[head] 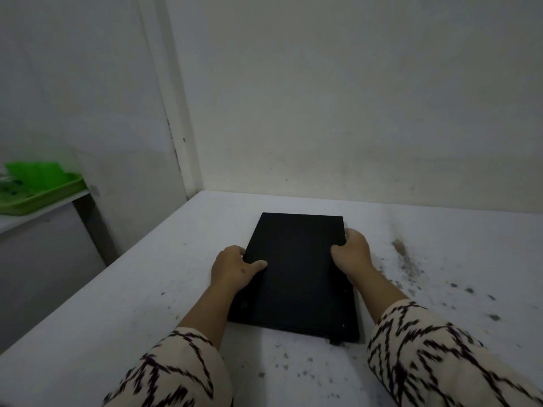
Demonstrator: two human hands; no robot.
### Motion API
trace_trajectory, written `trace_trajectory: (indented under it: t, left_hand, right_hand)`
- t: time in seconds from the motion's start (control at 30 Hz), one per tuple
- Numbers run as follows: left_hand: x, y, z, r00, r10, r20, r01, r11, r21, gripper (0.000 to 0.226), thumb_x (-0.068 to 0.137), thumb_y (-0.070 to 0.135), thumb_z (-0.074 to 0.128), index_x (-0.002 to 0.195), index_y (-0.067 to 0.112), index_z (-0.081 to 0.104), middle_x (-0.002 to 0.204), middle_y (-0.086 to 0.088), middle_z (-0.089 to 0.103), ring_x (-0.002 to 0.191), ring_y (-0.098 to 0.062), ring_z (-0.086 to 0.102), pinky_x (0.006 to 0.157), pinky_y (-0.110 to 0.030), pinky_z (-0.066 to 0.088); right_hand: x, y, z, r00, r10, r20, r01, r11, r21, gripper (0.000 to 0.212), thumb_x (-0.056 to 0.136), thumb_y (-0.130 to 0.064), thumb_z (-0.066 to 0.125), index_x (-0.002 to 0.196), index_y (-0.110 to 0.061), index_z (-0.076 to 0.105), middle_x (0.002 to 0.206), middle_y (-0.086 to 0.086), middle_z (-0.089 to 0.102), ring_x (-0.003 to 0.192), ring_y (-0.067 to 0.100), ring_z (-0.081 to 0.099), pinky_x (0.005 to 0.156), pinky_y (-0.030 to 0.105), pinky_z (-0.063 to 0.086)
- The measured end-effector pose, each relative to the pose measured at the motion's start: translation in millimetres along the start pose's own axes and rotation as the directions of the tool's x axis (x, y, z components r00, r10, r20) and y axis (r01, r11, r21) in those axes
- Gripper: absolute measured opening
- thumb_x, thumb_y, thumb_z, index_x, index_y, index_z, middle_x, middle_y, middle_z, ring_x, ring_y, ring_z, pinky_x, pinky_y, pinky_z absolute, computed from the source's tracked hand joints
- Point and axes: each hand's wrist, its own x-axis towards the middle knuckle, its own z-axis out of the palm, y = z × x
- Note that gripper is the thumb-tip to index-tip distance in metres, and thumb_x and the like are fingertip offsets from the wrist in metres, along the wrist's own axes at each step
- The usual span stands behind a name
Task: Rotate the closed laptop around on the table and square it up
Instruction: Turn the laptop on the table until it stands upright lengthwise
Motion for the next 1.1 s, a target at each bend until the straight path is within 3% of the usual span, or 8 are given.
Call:
trace_trajectory:
  t: [0.13, 0.27, 0.33, 0.43, 0.6, 0.67, 0.87, 1.1]
  left_hand:
    - [-3.1, 3.5, -0.2, 1.000, -0.014, -0.017, 0.014, 1.000, 0.017, 0.051, 0.083, 0.034, 0.069, 0.120, 0.000, 0.059, 0.123, -0.015, 0.063, 0.111, -0.030, 0.060, 0.077, -0.028, 0.039]
    - [2.5, 6.2, 0.2, 1.000, 0.001, 0.001, -0.001, 0.996, 0.084, 0.041, 0.086, 0.032, 0.064, 0.108, -0.003, 0.063, 0.112, -0.019, 0.066, 0.084, -0.023, 0.054, 0.072, -0.028, 0.040]
    - [6.4, 6.5, 1.6, 1.000, 0.004, 0.015, -0.005, 0.995, 0.104, 0.040, 0.088, 0.032, 0.063, 0.105, -0.005, 0.063, 0.110, -0.021, 0.066, 0.082, -0.024, 0.054, 0.070, -0.028, 0.040]
    - [10.4, 5.0, 2.4, 0.999, -0.001, 0.036, -0.002, 0.996, 0.092, 0.044, 0.088, 0.032, 0.061, 0.107, -0.009, 0.062, 0.111, -0.025, 0.065, 0.099, -0.035, 0.062, 0.074, -0.033, 0.044]
    - [12.9, 3.3, 1.9, 0.998, -0.035, 0.053, 0.031, 0.997, 0.073, 0.047, 0.087, 0.035, 0.062, 0.109, -0.007, 0.062, 0.113, -0.024, 0.065, 0.105, -0.036, 0.063, 0.086, -0.039, 0.050]
    - [12.9, 2.8, 1.8, 0.998, -0.048, 0.051, 0.045, 0.997, 0.061, 0.049, 0.086, 0.035, 0.064, 0.108, -0.008, 0.063, 0.113, -0.025, 0.065, 0.104, -0.037, 0.063, 0.086, -0.039, 0.051]
    - [9.2, 3.9, 3.4, 0.997, -0.081, 0.022, 0.080, 0.996, 0.031, 0.043, 0.085, 0.032, 0.066, 0.106, -0.005, 0.062, 0.110, -0.023, 0.066, 0.101, -0.036, 0.064, 0.070, -0.033, 0.042]
    - [-3.3, 8.6, 6.0, 0.996, -0.089, -0.012, 0.089, 0.994, 0.059, 0.042, 0.085, 0.033, 0.066, 0.107, -0.002, 0.059, 0.112, -0.019, 0.065, 0.102, -0.033, 0.063, 0.071, -0.032, 0.042]
  right_hand:
    - [-5.4, 1.3, -4.8, 0.997, -0.037, 0.065, 0.045, 0.991, -0.129, 0.029, 0.087, -0.003, 0.054, 0.115, 0.000, 0.055, 0.112, 0.018, 0.062, 0.088, 0.023, 0.057, 0.075, 0.028, 0.045]
    - [-22.8, 4.6, -7.5, 0.989, -0.084, 0.124, 0.109, 0.972, -0.208, 0.035, 0.088, -0.011, 0.058, 0.121, -0.003, 0.050, 0.119, 0.017, 0.060, 0.095, 0.023, 0.057, 0.083, 0.030, 0.048]
    - [-34.9, 8.8, -8.4, 0.980, -0.084, 0.178, 0.127, 0.961, -0.245, 0.052, 0.087, -0.021, 0.064, 0.131, -0.004, 0.042, 0.132, 0.015, 0.054, 0.114, 0.027, 0.056, 0.093, 0.031, 0.048]
    - [-54.0, 14.7, -7.9, 0.970, -0.045, 0.238, 0.116, 0.949, -0.294, 0.096, 0.076, -0.047, 0.072, 0.148, -0.009, 0.021, 0.154, 0.011, 0.032, 0.138, 0.028, 0.039, 0.112, 0.041, 0.040]
    - [-84.1, 14.2, -10.0, 0.945, 0.054, 0.323, 0.110, 0.876, -0.470, 0.134, 0.061, -0.070, 0.070, 0.153, -0.017, -0.012, 0.163, 0.009, -0.006, 0.150, 0.029, 0.002, 0.122, 0.046, 0.016]
    - [-90.3, 14.4, -9.4, 0.940, 0.044, 0.338, 0.144, 0.848, -0.510, 0.140, 0.057, -0.070, 0.072, 0.151, -0.018, -0.016, 0.162, 0.010, -0.011, 0.150, 0.029, -0.003, 0.123, 0.047, 0.012]
    - [-91.3, 18.0, -14.3, 0.932, -0.025, 0.362, 0.169, 0.912, -0.374, 0.139, 0.056, -0.055, 0.083, 0.152, -0.024, -0.012, 0.162, 0.006, -0.006, 0.150, 0.028, 0.001, 0.120, 0.044, 0.018]
    - [-85.6, 20.5, -25.2, 0.950, -0.093, 0.297, 0.163, 0.961, -0.222, 0.129, 0.057, -0.043, 0.088, 0.153, -0.023, 0.005, 0.160, 0.002, 0.015, 0.147, 0.024, 0.020, 0.119, 0.042, 0.027]
